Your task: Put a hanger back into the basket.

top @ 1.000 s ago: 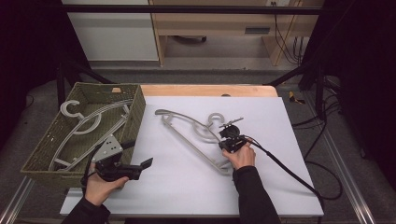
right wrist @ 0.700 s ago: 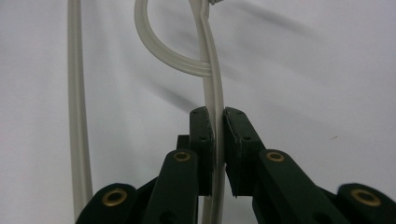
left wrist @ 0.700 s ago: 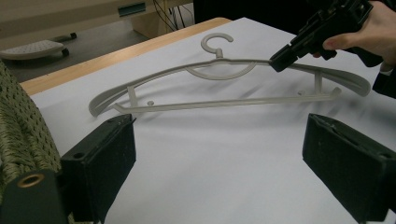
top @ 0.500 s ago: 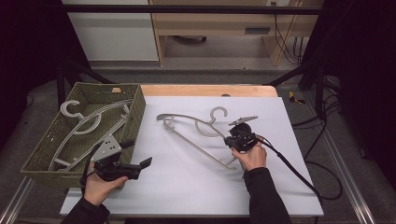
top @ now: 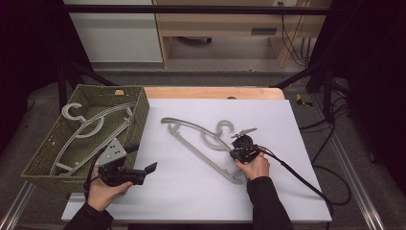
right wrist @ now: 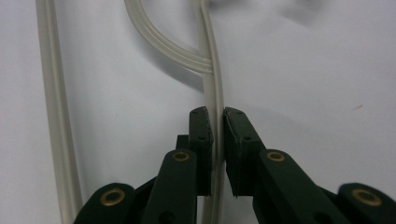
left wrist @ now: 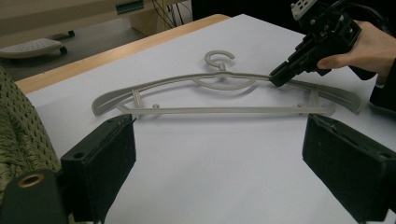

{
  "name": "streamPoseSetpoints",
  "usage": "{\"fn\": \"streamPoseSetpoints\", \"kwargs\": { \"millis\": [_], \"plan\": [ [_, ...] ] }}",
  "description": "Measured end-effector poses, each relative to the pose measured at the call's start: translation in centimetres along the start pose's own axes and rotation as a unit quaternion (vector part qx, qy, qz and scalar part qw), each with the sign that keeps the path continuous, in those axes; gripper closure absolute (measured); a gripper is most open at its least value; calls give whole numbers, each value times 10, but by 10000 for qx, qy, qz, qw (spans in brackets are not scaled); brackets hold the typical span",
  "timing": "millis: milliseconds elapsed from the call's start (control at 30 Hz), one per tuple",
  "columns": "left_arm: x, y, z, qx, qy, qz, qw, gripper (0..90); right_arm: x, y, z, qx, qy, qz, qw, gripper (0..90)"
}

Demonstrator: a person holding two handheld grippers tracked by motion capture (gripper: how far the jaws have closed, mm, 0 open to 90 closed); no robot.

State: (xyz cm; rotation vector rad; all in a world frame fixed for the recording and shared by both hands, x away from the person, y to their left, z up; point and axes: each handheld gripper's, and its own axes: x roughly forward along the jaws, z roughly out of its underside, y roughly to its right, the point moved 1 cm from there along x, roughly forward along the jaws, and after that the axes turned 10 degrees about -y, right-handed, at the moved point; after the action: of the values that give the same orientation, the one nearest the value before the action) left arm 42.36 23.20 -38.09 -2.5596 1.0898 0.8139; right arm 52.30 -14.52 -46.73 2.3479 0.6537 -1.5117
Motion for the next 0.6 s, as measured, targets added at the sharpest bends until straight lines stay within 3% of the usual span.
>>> {"fn": "streamPoseSetpoints", "kwargs": {
  "millis": [233,300,400,600],
  "plan": [
    [0,0,0,-9,7,8,10000,94,4,-2,1,-131,15,134,9998,813],
    [0,0,0,-1,6,9,10000,94,3,-2,1,-160,121,143,9997,758],
    [0,0,0,-2,2,15,10000,94,2,0,-3,-120,273,138,9995,714],
    [1,-1,1,-15,-8,14,10000,94,12,-1,-6,-109,275,185,9994,711]
  ]
}}
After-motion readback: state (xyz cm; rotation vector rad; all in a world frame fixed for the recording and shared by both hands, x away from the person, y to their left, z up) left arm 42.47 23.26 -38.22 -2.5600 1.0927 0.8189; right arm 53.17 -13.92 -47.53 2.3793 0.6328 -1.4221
